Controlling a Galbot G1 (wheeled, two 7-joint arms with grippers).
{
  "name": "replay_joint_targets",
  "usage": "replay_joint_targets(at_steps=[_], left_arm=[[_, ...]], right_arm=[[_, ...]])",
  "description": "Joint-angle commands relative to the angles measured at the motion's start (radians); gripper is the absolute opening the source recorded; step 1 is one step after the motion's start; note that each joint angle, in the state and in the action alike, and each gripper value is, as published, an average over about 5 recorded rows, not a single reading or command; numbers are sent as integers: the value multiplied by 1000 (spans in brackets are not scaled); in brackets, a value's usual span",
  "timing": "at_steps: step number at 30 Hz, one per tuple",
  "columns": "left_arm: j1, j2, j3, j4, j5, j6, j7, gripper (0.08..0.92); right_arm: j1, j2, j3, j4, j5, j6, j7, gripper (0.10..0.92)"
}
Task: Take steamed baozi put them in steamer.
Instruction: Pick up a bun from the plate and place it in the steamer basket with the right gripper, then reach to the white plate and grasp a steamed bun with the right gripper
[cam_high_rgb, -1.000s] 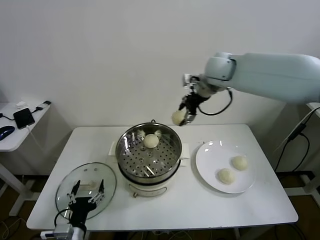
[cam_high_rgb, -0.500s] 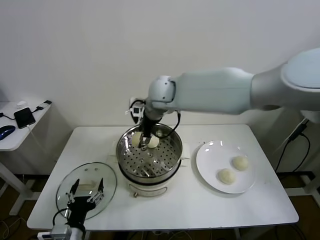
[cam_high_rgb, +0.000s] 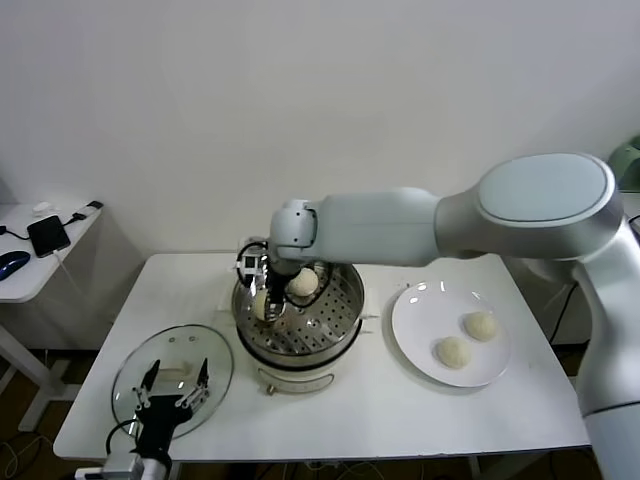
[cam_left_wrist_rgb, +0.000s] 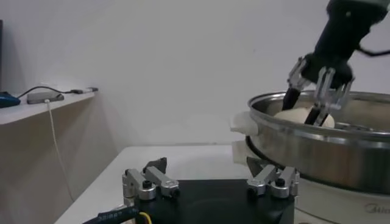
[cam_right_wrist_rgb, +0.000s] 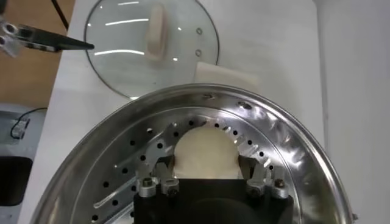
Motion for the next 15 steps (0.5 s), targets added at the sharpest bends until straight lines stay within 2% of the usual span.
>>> replay_joint_targets(at_steps=[1, 6, 10, 15], left_arm=[[4, -1, -2, -1, 1, -1, -1, 823], [7, -2, -3, -6, 1, -2, -1, 823], [9, -4, -3, -12, 2, -1, -1, 823], [9, -7, 1, -11, 8, -1, -1, 823]], right_arm=[[-59, 35, 7, -53, -40, -4, 9, 713], [1, -14, 0, -4, -67, 37, -55, 804], [121, -97, -43, 53, -89, 116, -154, 821], [306, -279, -127, 132, -91, 259, -338, 823]])
